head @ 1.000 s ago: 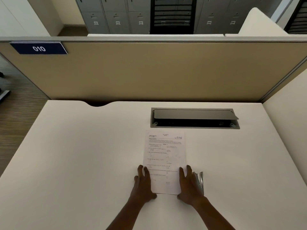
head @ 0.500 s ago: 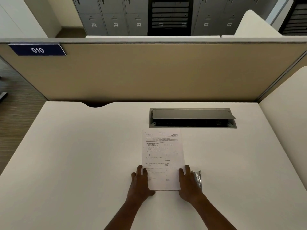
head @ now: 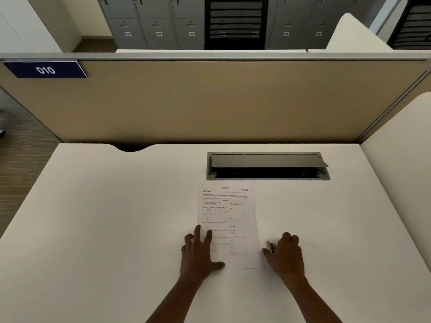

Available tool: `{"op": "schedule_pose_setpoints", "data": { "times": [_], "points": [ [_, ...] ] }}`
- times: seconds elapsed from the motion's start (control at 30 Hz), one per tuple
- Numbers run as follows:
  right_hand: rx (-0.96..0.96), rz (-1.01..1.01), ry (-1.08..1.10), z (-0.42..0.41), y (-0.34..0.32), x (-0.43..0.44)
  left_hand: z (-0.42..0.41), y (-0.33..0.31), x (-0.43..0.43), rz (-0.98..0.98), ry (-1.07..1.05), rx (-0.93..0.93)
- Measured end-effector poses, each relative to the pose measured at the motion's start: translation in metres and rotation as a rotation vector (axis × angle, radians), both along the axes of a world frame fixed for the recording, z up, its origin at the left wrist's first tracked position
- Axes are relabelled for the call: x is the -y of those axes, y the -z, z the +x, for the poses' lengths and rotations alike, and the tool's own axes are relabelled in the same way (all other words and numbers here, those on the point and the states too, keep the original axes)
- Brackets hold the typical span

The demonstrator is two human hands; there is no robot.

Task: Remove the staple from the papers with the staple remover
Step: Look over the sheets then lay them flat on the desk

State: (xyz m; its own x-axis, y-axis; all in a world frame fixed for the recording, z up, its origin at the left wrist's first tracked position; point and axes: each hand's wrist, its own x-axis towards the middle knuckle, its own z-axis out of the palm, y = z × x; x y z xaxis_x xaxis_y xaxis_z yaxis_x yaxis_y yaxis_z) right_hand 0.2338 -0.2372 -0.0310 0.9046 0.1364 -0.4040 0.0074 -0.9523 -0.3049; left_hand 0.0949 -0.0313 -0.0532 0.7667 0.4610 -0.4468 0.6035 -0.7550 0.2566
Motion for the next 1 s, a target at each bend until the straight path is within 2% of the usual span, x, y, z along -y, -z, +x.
{"op": "schedule_pose_setpoints", "data": {
  "times": [0.1,0.4,0.63,0.77,1.0],
  "points": [
    [-0.013,0.023,0.052,-0.004,0.007,0.002,0.012,0.0,0.003,0.008,0.028,-0.014],
    [0.127,0.006,0.004,0.014,0.017,-0.016,0.017,0.005,0.003,-0.031,0.028,-0.08],
    [0.117,0.124,0.057,0.041,0.021,-0.041,0.02,0.005,0.002,-0.032,0.03,-0.101],
    [0.09,0.126,0.077,0.034,0.026,-0.033,0.017,0.007,-0.001,-0.023,0.035,-0.09],
    [0.197,0.21,0.138,0.001,0.038,-0.012,0.018,0.008,-0.001,-0.03,0.036,-0.083]
  ]
}}
